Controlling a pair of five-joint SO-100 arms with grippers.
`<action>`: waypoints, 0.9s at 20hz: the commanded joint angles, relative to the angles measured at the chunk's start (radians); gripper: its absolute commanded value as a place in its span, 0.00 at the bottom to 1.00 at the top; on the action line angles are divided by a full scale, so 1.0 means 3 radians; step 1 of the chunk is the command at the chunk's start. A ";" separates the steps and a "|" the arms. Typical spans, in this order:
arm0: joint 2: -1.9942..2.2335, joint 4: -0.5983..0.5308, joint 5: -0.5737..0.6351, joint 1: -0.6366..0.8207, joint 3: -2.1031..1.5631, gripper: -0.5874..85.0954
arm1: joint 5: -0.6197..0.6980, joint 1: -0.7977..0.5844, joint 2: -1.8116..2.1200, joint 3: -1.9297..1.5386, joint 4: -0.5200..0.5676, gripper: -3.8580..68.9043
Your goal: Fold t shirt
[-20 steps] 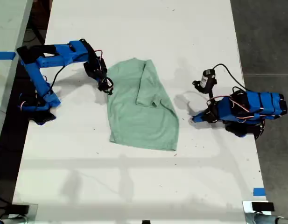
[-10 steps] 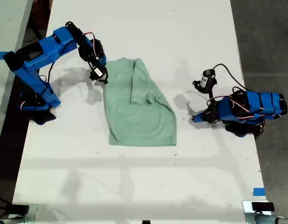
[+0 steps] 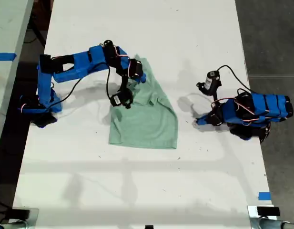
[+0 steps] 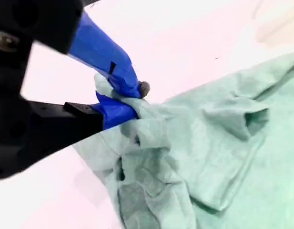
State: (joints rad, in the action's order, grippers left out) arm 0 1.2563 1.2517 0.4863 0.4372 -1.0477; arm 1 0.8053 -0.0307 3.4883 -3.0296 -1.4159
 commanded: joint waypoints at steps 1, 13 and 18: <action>-0.0072 -0.0230 -0.0123 -0.0317 0.0240 0.00 | 0.0046 0.0005 0.0041 -0.0189 0.0097 0.08; 0.0036 0.0327 -0.0353 -0.0107 0.0072 0.20 | 0.0046 0.0005 0.0046 -0.0189 0.0097 0.08; 0.1319 0.0777 -0.0419 0.0199 -0.0424 0.18 | 0.0046 0.0005 0.0046 -0.0189 0.0097 0.08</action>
State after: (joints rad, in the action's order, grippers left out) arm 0 1.4373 1.4619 0.3881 0.4725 -1.1290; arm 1 0.8053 -0.0307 3.4883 -3.0296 -1.4159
